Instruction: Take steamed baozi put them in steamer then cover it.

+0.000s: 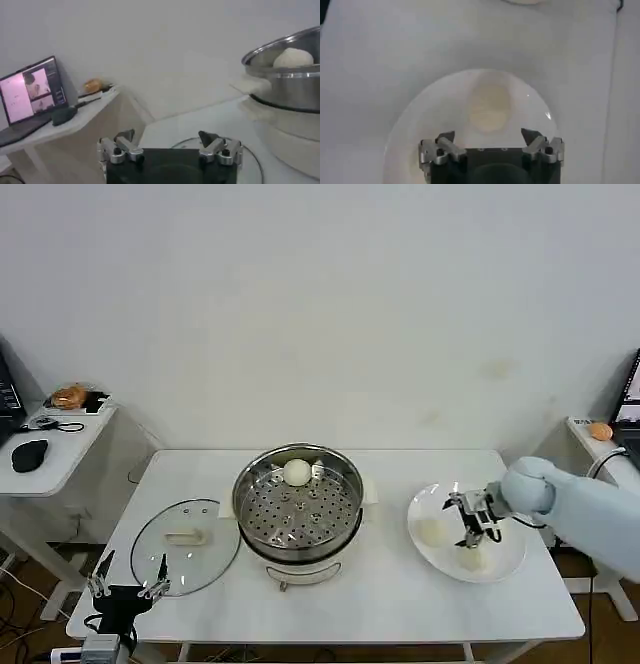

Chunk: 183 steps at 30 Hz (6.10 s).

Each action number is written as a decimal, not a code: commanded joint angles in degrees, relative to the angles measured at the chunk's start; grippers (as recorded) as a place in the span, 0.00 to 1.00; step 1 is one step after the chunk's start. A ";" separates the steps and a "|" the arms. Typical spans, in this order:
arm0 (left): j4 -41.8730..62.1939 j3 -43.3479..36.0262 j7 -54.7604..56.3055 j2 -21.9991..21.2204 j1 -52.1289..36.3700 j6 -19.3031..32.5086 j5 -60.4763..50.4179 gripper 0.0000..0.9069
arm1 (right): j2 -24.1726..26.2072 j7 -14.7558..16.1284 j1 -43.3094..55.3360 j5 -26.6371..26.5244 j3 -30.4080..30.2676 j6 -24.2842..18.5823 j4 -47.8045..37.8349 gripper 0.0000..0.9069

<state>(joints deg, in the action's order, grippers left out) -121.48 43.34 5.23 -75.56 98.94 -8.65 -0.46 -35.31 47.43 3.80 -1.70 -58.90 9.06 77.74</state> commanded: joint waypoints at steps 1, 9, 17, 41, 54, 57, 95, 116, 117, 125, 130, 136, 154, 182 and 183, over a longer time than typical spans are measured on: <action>-0.09 0.20 0.02 -0.08 -0.04 -0.06 -0.06 1.00 | -5.94 -0.11 -3.25 0.13 1.91 1.02 -5.02 1.00; 0.22 0.31 0.06 -0.30 -0.14 -0.04 -0.03 1.00 | -8.19 0.34 -3.07 1.58 2.28 1.50 -7.35 0.96; 0.16 0.32 0.08 -0.43 -0.18 -0.05 0.01 1.00 | -8.08 1.78 -2.75 3.15 2.16 2.38 -7.98 0.83; -0.87 0.19 0.10 -0.57 -0.30 -0.14 0.12 1.00 | -4.19 7.37 5.69 2.67 0.77 1.73 -4.69 0.71; -1.59 -0.32 0.05 0.16 -1.18 -0.70 0.13 1.00 | -0.81 7.87 21.84 -5.08 -4.30 4.84 3.77 0.71; -1.91 -0.26 0.02 0.44 -1.51 -1.04 0.20 1.00 | -2.61 7.66 29.40 -8.69 -8.56 6.13 5.71 0.72; -0.65 4.21 -0.14 0.63 -1.63 -0.27 2.72 1.00 | -46.50 -5.62 22.53 -38.59 -13.58 30.66 -10.03 0.72; -0.29 4.26 -0.14 0.64 -1.98 0.06 2.65 1.00 | -50.52 -6.75 19.84 -34.71 -12.53 31.13 -16.20 0.72; -0.30 4.22 -0.12 0.63 -1.99 0.05 2.66 1.00 | -50.57 -6.74 19.77 -34.39 -12.54 31.11 -16.35 0.72; -0.49 4.15 -0.11 0.60 -1.94 0.05 2.67 1.00 | -50.61 -6.66 19.55 -33.83 -12.56 31.21 -16.65 1.00; -0.61 4.13 -0.10 0.56 -1.79 0.05 2.66 1.00 | -48.21 -6.29 21.64 -35.73 -11.99 31.20 -13.03 1.00; -1.01 3.86 -0.11 0.55 -1.92 -0.12 2.64 1.00 | -41.26 -5.01 27.23 -36.23 -12.92 30.70 -6.15 1.00; -0.67 0.74 -0.33 2.06 -2.33 -0.47 2.40 1.00 | -0.89 9.61 41.58 -19.57 -20.11 17.25 17.42 1.00; 2.01 -2.66 -0.01 0.91 -2.33 -0.33 -0.42 1.00 | 17.45 9.17 -14.04 5.66 17.05 5.29 11.59 1.00; 2.13 -2.62 -0.02 0.90 -2.30 -0.33 -0.51 1.00 | 16.77 9.30 -15.14 5.99 18.01 5.09 10.77 1.00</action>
<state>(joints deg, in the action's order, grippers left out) -119.99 40.99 5.19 -74.72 96.56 -8.98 -0.70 -20.89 56.37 7.81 -1.93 -55.63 16.79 92.04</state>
